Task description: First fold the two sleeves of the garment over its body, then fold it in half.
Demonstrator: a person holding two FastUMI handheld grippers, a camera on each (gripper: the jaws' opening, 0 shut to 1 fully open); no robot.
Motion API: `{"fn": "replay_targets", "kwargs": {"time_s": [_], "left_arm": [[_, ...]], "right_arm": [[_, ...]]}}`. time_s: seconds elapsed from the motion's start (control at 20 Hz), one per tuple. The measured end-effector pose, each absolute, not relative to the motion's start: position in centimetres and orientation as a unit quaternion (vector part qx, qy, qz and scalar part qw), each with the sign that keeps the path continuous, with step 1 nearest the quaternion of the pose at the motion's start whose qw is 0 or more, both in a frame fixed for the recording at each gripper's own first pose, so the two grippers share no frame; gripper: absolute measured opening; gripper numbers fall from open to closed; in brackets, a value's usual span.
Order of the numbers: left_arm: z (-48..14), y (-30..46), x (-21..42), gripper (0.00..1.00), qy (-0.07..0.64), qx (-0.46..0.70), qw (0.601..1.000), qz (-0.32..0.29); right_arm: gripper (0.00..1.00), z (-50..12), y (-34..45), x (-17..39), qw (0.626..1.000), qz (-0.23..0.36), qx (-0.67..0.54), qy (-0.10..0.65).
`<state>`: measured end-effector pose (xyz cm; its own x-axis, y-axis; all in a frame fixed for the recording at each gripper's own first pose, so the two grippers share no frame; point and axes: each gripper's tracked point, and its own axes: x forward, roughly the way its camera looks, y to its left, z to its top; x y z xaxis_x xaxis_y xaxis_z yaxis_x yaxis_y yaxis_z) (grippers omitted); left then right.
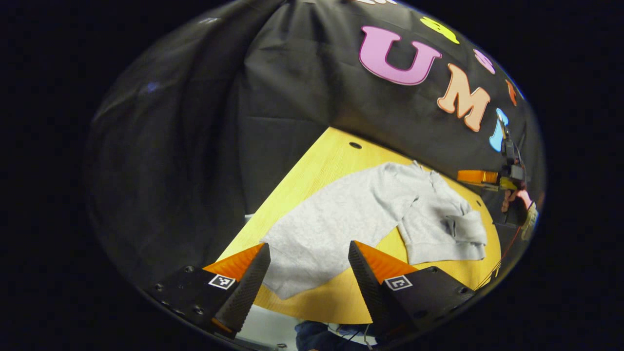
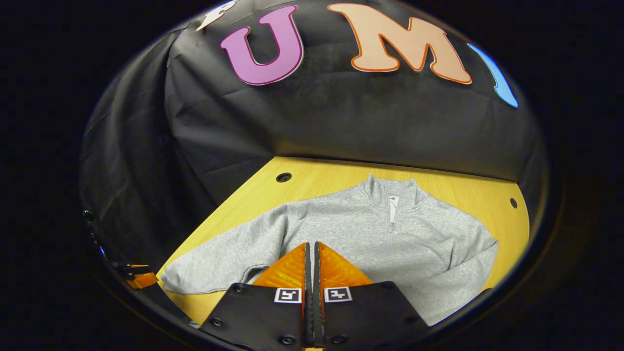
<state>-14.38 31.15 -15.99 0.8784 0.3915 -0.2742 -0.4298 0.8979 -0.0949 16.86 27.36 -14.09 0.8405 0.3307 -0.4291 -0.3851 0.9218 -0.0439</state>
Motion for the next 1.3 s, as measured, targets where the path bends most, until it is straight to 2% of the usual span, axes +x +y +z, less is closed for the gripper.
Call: {"fn": "replay_targets", "kwargs": {"time_s": [0.25,0.3,0.35,0.4,0.45,0.5,0.55,0.6,0.7,0.75,0.8,0.85,0.9,1.0,1.05,1.15,1.25,1.3], "left_arm": [[-18.6,32.0,-14.0,0.94,0.157,-0.055,0.961,0.223],[-19.0,32.0,-13.7,0.95,0.16,-0.058,0.96,0.222],[-19.3,32.2,-13.6,0.95,0.163,-0.063,0.959,0.222],[-19.8,32.3,-13.6,0.95,0.166,-0.065,0.958,0.225],[-20.0,32.5,-13.6,0.95,0.167,-0.067,0.957,0.229],[-20.1,32.8,-13.5,0.95,0.167,-0.068,0.956,0.233],[-20.1,33.0,-13.5,0.94,0.166,-0.07,0.955,0.235],[-20.3,33.0,-13.5,0.94,0.166,-0.073,0.955,0.236],[-20.3,33.1,-13.3,0.94,0.162,-0.074,0.955,0.239],[-20.3,33.1,-13.2,0.94,0.162,-0.073,0.954,0.241],[-20.5,33.2,-13.2,0.94,0.161,-0.069,0.953,0.246],[-20.5,33.3,-13.1,0.93,0.163,-0.063,0.953,0.248],[-20.7,33.3,-13.1,0.92,0.166,-0.053,0.952,0.251],[-21.2,34.1,-13.4,0.9,0.175,-0.022,0.946,0.271],[-20.8,34.1,-13.1,0.78,0.169,-0.013,0.947,0.273],[-20.8,34.1,-12.8,0.67,0.169,-0.014,0.944,0.284],[-20.8,34.1,-12.3,0.67,0.169,-0.021,0.943,0.285],[-20.5,34.1,-12.1,0.6,0.166,-0.027,0.942,0.29]], "right_arm": [[0.01,-14.7,27.9,16.0,0.951,0.205,-0.075,0.218],[0.05,-15.0,28.3,15.7,0.949,0.212,-0.072,0.223],[0.13,-15.1,28.1,15.5,0.949,0.211,-0.075,0.223],[0.13,-15.2,27.8,15.2,0.947,0.213,-0.076,0.226],[0.23,-15.2,27.9,14.9,0.947,0.214,-0.075,0.227],[0.46,-15.2,27.9,14.8,0.946,0.217,-0.074,0.228],[0.5,-15.2,27.5,14.7,0.948,0.213,-0.077,0.224],[0.59,-15.2,27.3,14.6,0.948,0.213,-0.078,0.223],[0.9,-15.0,26.7,14.1,0.948,0.21,-0.074,0.229],[0.86,-14.9,26.3,13.8,0.948,0.208,-0.07,0.231],[0.9,-15.0,25.9,13.8,0.949,0.204,-0.068,0.231],[0.84,-14.9,25.4,13.7,0.95,0.199,-0.066,0.23],[0.93,-14.7,24.9,13.7,0.952,0.195,-0.064,0.229],[0.92,-14.3,24.0,13.4,0.954,0.188,-0.057,0.226],[0.92,-14.1,23.3,13.4,0.955,0.184,-0.053,0.226],[0.92,-13.8,22.3,13.1,0.957,0.177,-0.048,0.224],[0.93,-13.4,21.1,12.7,0.959,0.17,-0.044,0.221],[0.92,-13.2,20.5,12.7,0.961,0.166,-0.044,0.219]]}}
